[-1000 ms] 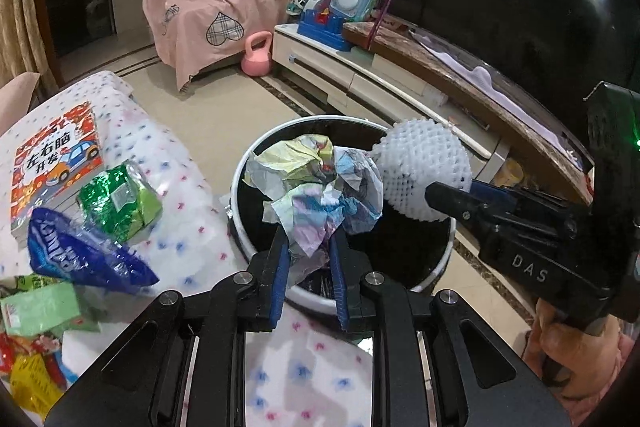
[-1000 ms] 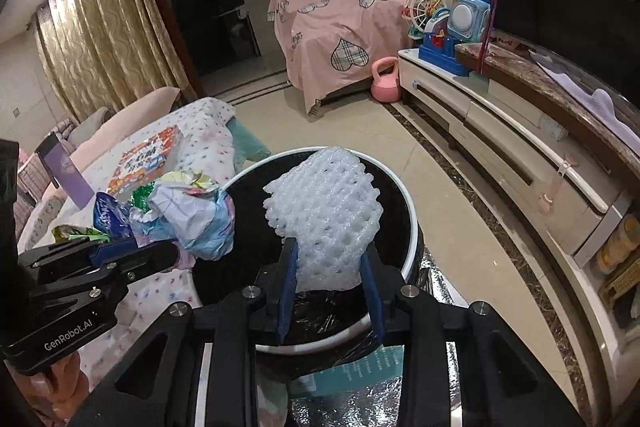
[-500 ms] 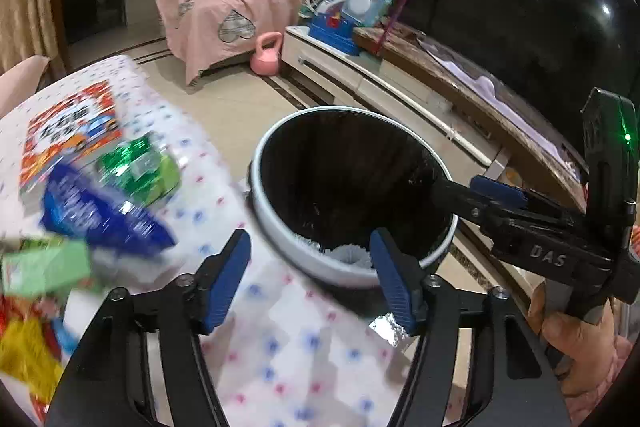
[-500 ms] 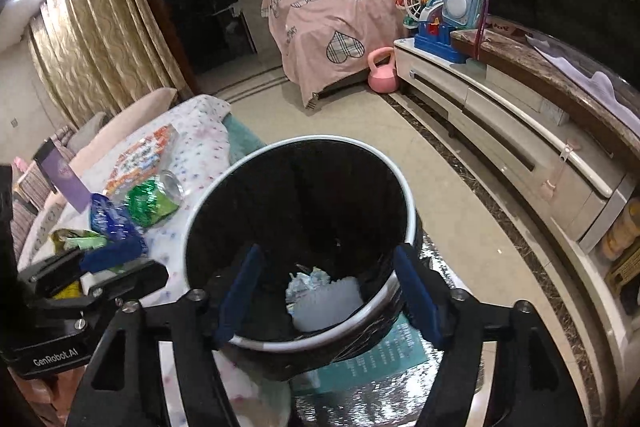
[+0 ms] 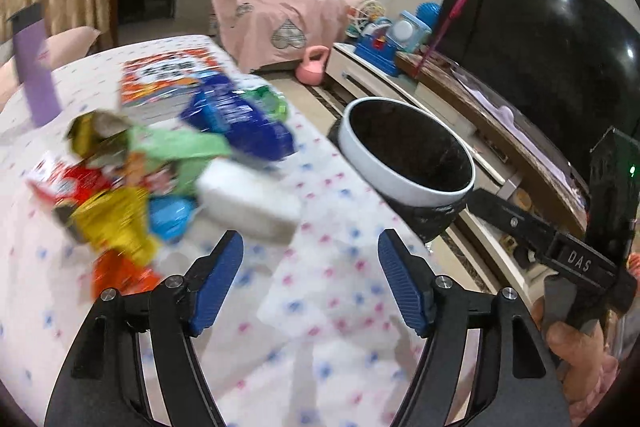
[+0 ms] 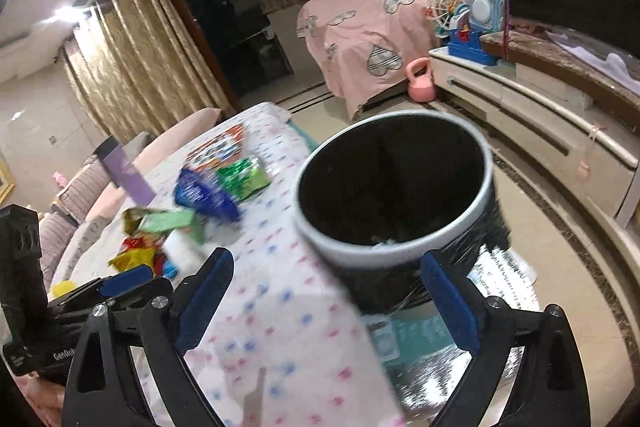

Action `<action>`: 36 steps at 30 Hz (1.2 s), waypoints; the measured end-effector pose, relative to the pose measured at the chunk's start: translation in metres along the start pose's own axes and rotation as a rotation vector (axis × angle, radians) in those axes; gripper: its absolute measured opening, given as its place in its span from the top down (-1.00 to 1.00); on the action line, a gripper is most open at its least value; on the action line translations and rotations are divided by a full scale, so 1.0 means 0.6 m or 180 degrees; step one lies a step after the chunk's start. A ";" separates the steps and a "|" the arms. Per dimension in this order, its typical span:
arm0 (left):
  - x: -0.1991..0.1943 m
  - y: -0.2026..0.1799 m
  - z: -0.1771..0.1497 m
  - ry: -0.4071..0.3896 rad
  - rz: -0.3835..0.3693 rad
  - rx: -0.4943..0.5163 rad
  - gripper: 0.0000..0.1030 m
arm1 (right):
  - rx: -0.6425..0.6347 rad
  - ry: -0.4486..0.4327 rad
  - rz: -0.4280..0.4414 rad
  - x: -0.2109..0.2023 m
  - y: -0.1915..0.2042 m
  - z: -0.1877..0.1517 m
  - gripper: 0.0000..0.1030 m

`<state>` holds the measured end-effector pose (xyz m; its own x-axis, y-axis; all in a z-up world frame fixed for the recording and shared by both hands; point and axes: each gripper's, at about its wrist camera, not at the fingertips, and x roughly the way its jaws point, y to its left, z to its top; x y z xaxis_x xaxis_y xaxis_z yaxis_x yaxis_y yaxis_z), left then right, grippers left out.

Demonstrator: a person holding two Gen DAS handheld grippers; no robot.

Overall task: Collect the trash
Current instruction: 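Move both tools back over the table toward the snack bags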

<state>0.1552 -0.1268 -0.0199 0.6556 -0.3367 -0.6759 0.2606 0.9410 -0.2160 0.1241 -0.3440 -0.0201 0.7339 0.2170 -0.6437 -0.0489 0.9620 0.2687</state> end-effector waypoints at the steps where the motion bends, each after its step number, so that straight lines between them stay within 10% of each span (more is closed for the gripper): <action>1: -0.008 0.009 -0.006 -0.0016 0.0017 -0.0019 -0.40 | -0.0018 0.0022 0.0030 0.000 0.010 -0.006 -0.86; 16: -0.097 0.132 -0.087 -0.0198 0.0232 -0.0534 -0.41 | -0.0398 0.0305 0.0455 0.032 0.135 -0.073 -0.87; 36: -0.045 0.172 -0.082 0.0070 0.0313 -0.0392 -0.42 | -0.0884 0.0495 0.0517 0.117 0.207 -0.055 -0.87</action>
<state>0.1297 -0.0188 -0.0586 0.6576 -0.2433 -0.7130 0.1064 0.9669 -0.2318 0.1471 -0.2036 -0.0552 0.5905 0.3728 -0.7157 -0.3544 0.9166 0.1850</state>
